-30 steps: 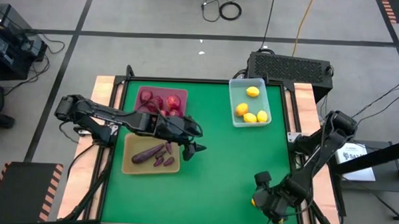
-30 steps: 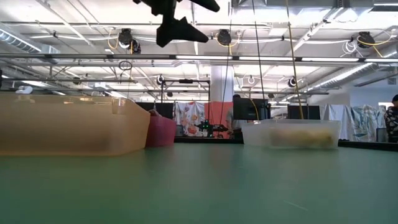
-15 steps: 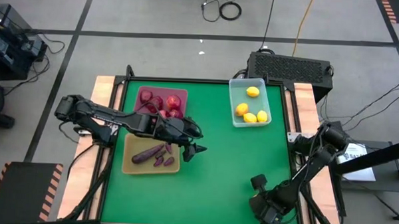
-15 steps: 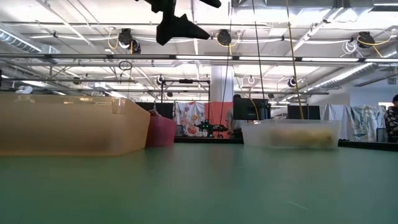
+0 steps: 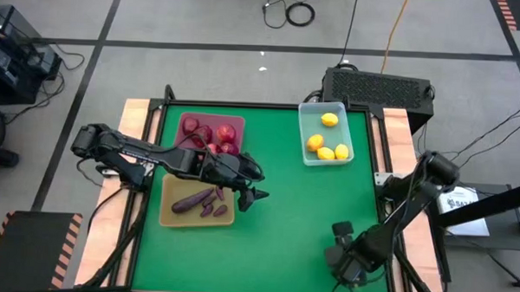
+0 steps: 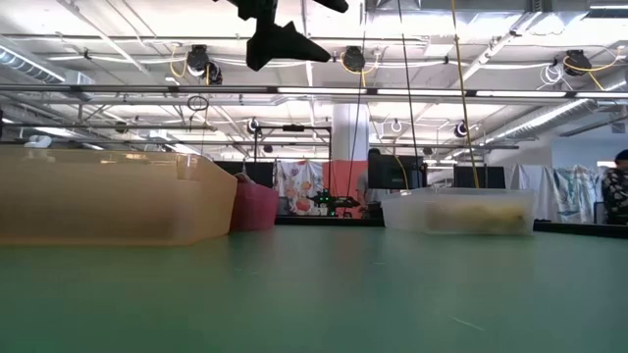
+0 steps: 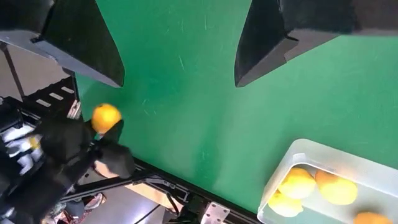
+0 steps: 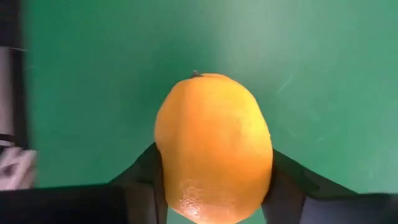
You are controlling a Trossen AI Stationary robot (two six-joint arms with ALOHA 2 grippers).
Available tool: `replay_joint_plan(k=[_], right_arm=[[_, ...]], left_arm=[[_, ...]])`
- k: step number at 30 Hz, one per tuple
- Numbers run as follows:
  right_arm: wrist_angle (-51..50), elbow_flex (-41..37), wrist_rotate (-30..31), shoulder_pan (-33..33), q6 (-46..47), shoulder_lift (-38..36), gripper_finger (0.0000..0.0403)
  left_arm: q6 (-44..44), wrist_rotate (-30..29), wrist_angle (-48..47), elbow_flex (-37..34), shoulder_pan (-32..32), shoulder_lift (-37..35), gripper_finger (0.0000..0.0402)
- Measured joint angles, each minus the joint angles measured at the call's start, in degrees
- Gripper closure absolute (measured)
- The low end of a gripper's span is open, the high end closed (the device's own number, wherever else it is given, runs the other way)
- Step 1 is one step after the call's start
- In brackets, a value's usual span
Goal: Sort produce into baskets
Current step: Put the lemon into the transparent bin
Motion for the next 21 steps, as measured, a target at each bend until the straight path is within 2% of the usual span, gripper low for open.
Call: replay_joint_plan(k=[3, 6, 12, 17, 21], right_arm=[[-0.2, 0.2, 3.1, -1.6, -1.0, -5.0, 0.0247], [-1.0, 0.2, 9.5, -4.4, -1.2, -10.5, 0.0242], [-6.9, 0.2, 24.0, -13.5, -3.7, -22.1, 0.0208], [-8.9, 0.2, 38.0, -26.9, -10.1, -29.8, 0.0218], [-7.9, 0.2, 39.7, -41.7, -14.3, -32.4, 0.0226]], left_arm=[[1.0, 0.0, 0.0, 0.0, 0.0, 0.0, 0.0091], [1.5, 0.0, 0.0, 0.0, 0.0, 0.0, 0.0091], [2.7, 0.4, 0.0, 0.0, 0.0, 0.0, 0.0091], [3.0, 0.5, 0.0, 0.0, 0.0, 0.0, 0.0091], [3.1, 0.5, 0.0, 0.0, 0.0, 0.0, 0.0091]])
